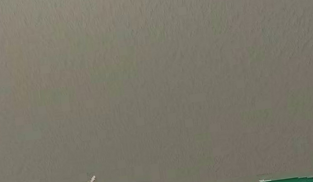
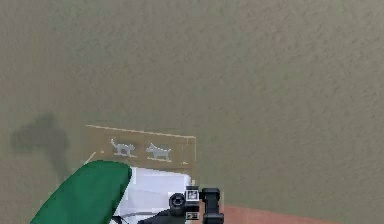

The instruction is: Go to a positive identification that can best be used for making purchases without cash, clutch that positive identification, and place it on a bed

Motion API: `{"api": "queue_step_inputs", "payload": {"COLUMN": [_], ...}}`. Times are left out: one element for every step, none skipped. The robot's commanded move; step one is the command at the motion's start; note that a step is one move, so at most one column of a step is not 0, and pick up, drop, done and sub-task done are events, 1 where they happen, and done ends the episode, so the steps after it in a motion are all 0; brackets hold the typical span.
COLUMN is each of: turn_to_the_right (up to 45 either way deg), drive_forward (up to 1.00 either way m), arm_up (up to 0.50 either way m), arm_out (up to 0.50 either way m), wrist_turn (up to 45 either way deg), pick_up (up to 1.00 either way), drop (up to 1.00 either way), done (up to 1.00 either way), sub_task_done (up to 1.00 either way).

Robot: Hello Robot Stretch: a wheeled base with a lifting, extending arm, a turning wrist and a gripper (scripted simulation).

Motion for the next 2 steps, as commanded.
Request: {"api": "queue_step_inputs", "payload": {"turn_to_the_right": [0.0,0.0], "drive_forward": [0.00,0.00], "arm_up": [0.00,0.00], "arm_out": [-0.08,0.00], "wrist_turn": [0.0,0.0], "pick_up": [0.00,0.00], "drop": [0.00,0.00], "done": [0.00,1.00], "sub_task_done": [0.00,0.00]}}
